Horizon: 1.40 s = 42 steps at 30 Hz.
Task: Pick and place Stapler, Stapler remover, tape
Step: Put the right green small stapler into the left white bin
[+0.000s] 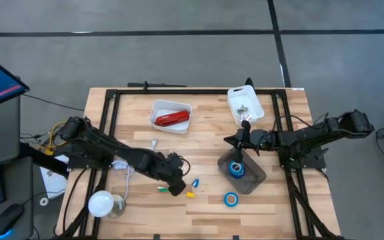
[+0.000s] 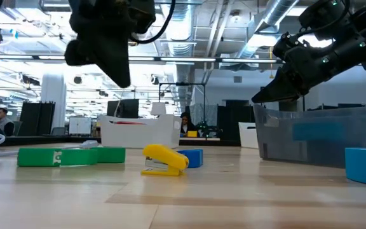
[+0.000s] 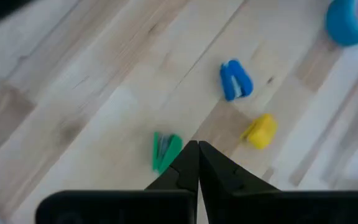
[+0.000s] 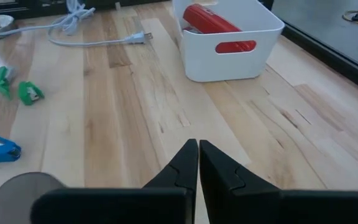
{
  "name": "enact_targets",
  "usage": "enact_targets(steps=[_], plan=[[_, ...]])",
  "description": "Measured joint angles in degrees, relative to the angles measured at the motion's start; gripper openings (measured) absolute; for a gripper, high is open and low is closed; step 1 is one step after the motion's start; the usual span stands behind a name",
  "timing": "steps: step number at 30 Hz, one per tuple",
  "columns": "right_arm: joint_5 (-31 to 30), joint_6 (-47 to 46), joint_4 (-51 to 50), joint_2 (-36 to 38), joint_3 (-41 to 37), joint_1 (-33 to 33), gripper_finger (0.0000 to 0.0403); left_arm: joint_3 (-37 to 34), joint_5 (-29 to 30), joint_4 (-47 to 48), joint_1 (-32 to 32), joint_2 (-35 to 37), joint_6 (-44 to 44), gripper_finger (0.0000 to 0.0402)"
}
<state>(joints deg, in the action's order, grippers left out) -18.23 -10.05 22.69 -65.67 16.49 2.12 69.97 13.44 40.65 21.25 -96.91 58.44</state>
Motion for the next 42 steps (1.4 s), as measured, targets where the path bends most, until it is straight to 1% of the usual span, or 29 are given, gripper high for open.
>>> enact_targets(steps=[5, 8, 10, 12, 15, 18, 24, 27, 32, 37, 42], plan=[[0.03, -0.13, -0.03, 0.00, 0.00, -1.00, 0.0008, 11.25, -0.47, 13.34, -0.91, -5.52, -2.21, 0.0001], [0.09, -0.12, -0.07, 0.00, 0.00, -1.08, 0.0008, 16.80, -0.19, 17.36, -0.85, -9.46, -4.91, 0.0001], [0.13, -0.13, -0.02, 0.00, 0.00, -1.08, 0.0008, 19.11, -0.03, 19.25, -0.65, -12.26, -7.11, 0.0001], [0.14, -0.12, -0.25, -0.02, 0.00, -1.08, 0.0008, 20.29, -0.01, 21.16, -0.61, -15.03, -9.50, 0.0001], [0.14, -0.12, -0.58, 0.00, 0.00, -1.08, 0.0008, 20.46, -0.65, 21.04, -0.43, -17.82, -14.90, 0.0001], [0.14, -0.10, -1.36, -0.02, -0.01, -1.08, 0.0008, 20.46, -3.94, 20.94, -0.45, -19.29, -18.61, 0.0002], [0.14, -0.13, -1.67, 0.00, 0.00, -1.08, 0.0008, 20.50, -9.11, 20.36, -1.45, -19.45, -19.63, 0.0008], [0.14, -0.11, -1.67, 0.00, 0.00, -1.08, 0.0008, 20.50, -10.48, 19.86, -2.02, -19.46, -19.61, 0.0029], [0.14, -0.11, -1.67, 0.00, 0.00, -1.08, 0.0008, 19.47, -10.50, 19.16, -2.38, -19.44, -19.61, 0.0088], [0.16, -0.13, -1.81, -0.02, 0.00, -1.08, 0.0008, 15.72, -10.50, 16.77, -2.38, -19.44, -19.17, 0.0143], [0.14, -0.12, -2.35, -0.01, 0.00, -1.08, 0.0008, 12.53, -10.51, 13.99, -2.38, -19.44, -19.05, 0.0179]])
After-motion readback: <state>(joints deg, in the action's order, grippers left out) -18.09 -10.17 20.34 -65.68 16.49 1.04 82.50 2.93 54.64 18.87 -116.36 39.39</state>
